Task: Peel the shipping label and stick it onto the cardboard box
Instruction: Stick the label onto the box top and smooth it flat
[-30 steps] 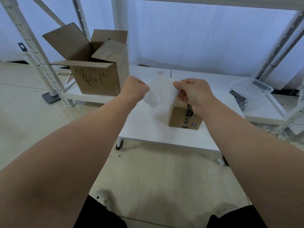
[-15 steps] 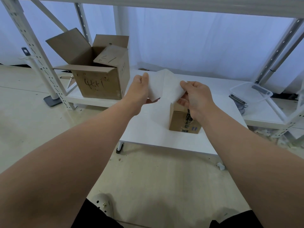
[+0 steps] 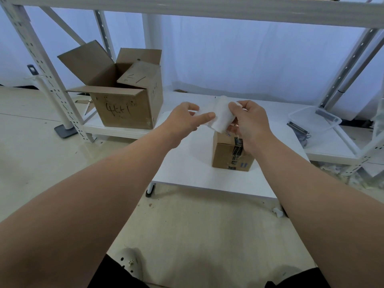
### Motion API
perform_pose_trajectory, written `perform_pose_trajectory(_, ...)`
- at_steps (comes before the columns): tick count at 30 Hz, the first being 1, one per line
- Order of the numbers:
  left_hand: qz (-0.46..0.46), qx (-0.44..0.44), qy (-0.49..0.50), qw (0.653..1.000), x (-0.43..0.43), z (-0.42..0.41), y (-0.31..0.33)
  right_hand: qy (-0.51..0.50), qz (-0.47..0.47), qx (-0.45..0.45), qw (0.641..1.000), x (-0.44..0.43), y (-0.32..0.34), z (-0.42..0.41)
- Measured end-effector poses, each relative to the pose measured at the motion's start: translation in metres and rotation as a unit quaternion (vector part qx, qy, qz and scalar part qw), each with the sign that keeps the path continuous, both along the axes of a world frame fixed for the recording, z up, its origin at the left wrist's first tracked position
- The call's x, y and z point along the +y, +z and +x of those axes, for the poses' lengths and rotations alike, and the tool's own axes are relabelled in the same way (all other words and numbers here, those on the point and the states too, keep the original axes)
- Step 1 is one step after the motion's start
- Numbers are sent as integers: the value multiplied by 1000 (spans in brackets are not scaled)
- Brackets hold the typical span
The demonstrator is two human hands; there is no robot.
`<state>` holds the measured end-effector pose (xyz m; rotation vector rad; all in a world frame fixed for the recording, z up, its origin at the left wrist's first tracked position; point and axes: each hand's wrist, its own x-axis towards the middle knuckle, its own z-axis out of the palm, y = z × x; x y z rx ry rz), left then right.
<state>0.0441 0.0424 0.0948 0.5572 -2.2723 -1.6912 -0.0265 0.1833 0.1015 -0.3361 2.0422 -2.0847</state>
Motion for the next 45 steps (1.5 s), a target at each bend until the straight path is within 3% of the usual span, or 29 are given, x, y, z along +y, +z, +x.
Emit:
perform_pose_trajectory(7, -13, 74, 56, 996, 1, -2, 2, -3, 7, 0, 1000, 2, 1, -2)
perform_pose_trajectory(13, -82, 69, 91, 990, -4, -1, 0, 9, -2, -22, 1000, 3, -2, -4)
perform_pose_trajectory(23, -61, -2, 53, 997, 5, -2, -4, 67, -115, -224, 965, -1, 3, 1)
perform_pose_trajectory(30, -76, 21, 92, 993, 7, -4, -5, 134, -143, -291, 936, 0, 6, 6)
perform_pose_trajectory(36, -66, 56, 117, 989, 5, -1, -2, 127, -127, -238, 955, -2, 3, 10)
perform_pose_trajectory(45, -122, 34, 125, 984, -6, 1, -1, 71, -48, -179, 980, 0, -2, 3)
